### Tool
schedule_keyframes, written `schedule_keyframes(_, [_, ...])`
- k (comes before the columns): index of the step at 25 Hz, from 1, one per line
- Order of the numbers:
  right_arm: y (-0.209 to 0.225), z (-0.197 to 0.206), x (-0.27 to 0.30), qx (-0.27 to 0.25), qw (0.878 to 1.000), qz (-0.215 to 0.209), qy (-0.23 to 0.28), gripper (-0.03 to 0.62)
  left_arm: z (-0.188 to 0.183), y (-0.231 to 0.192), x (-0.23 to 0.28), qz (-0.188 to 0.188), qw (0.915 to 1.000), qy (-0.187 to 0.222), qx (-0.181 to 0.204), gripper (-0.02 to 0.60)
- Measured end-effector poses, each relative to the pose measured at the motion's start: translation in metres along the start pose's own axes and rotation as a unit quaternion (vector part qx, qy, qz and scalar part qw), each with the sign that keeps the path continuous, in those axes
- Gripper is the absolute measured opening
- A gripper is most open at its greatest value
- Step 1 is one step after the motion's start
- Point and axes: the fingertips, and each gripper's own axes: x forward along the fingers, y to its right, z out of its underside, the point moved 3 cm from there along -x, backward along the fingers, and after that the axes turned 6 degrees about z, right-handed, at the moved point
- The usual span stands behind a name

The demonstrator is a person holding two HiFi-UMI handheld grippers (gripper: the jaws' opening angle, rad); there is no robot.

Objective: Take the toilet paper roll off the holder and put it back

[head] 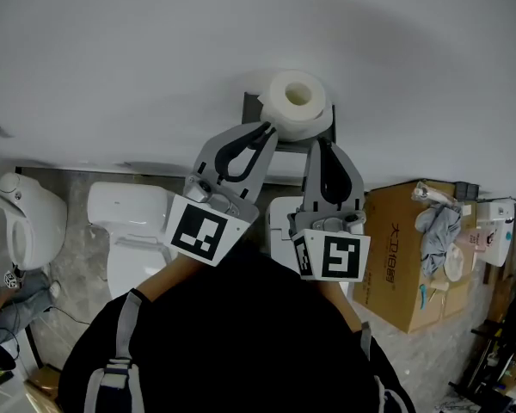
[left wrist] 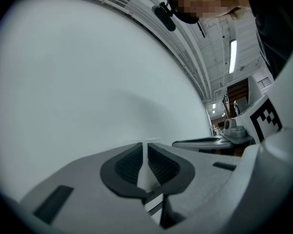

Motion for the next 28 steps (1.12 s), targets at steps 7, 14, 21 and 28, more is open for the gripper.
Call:
schedule_keyframes(7, [0.007, 0.002, 0.006, -0.002, 1.000, -0.012, 0.001, 0.023, -0.001, 0.000, 0.014, -0.007, 0.9999, -0.009, -0.004, 0.192])
schedule_keyframes(14, [0.014, 0.003, 0.012, 0.002, 1.000, -0.020, 0.004, 0.023, -0.003, -0.003, 0.030, -0.007, 0.9997, -0.021, -0.005, 0.318])
schedule_keyframes(21, [0.019, 0.006, 0.014, 0.008, 1.000, -0.016, 0.000, 0.023, -0.006, -0.005, 0.041, -0.010, 0.9995, -0.028, 0.013, 0.372])
schedule_keyframes(28, [0.021, 0.009, 0.015, 0.009, 1.000, -0.014, -0.002, 0.023, -0.008, -0.010, 0.049, -0.005, 0.9989, -0.035, 0.030, 0.397])
